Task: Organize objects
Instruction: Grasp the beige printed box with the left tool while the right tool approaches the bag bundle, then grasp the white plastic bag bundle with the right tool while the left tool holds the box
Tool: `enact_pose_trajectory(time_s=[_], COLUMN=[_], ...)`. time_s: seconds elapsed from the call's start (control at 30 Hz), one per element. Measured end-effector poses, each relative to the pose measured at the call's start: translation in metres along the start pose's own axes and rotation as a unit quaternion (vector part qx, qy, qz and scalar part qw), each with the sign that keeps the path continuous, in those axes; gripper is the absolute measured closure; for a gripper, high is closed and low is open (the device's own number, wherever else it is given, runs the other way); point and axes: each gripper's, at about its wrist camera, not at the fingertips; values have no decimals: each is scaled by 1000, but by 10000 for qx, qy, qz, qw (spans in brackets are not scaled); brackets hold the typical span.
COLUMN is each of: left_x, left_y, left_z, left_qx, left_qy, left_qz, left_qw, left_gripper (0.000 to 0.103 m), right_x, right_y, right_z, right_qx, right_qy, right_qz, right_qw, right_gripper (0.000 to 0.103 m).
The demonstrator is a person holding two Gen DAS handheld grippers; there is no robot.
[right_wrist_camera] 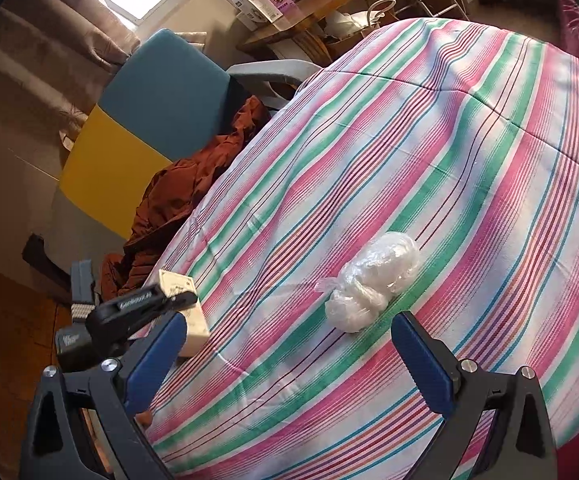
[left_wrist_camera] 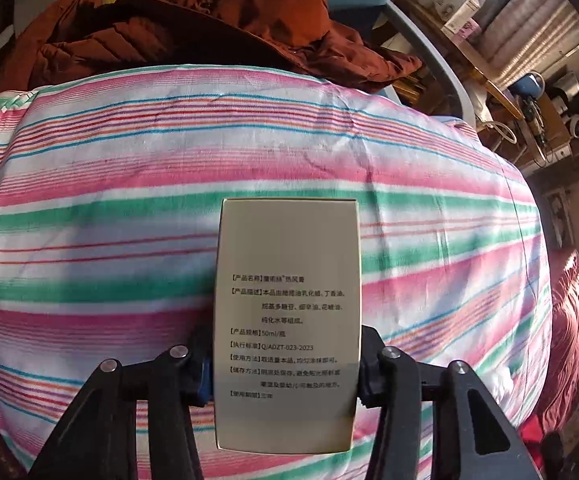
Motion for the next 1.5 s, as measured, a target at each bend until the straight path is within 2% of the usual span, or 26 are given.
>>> enact_pose_trajectory(time_s=[0.17,0.33,0.47,0.53,0.63,0.77,0.93,1.07,1.1,1.37,1.5], left_x=[-70,-151,-186,-190,-190,-186,-192,-200,-200,-199,-205], left_y=[-25,-47,-58,-60,-61,-64,-64,-67,-64,-66,-98], left_z=[8,12,21,24,30,35,34,34,35,29,30], left_qx=[37,257,272,247,120,-23,-90,-91,-78,152,245], left_qy=[686,1431,1655,1664,1601,1521,1585,1614,1629,1544,1600], left_qz=[-94,-336,-532,-558,-585,-635,-759,-852,-864,-890,-1225], left_qw=[9976,9888,9844,9842,9853,9863,9844,9832,9828,9839,9792], left_gripper=[53,53,52,52,52,52,52,52,52,52,52], right_x=[6,13,17,18,15,7,9,10,9,0,-15], right_y=[-1,-9,-6,0,13,31,52,63,66,56,51], right_z=[-19,-42,-41,-32,-11,11,8,4,4,21,46], right_qx=[-136,-390,-781,-936,-1252,-1869,-2338,-2270,-2244,-1922,-1313], right_qy=[461,994,837,521,-174,-1048,-1332,-1444,-1504,-1955,-2342], right_qz=[-66,-370,-452,-390,-248,-177,-13,213,302,166,246], right_qw=[9988,9936,9924,9935,9917,9766,9631,9629,9624,9615,9630], right_gripper=[0,0,4,15,25,25,27,51,67,67,67])
Point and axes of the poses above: each gripper's, at about its wrist camera, not at the fingertips, and y roughly the way its jaws point, z to its left, x to its top, and after that the axes turned 2 degrees about -x, right-handed
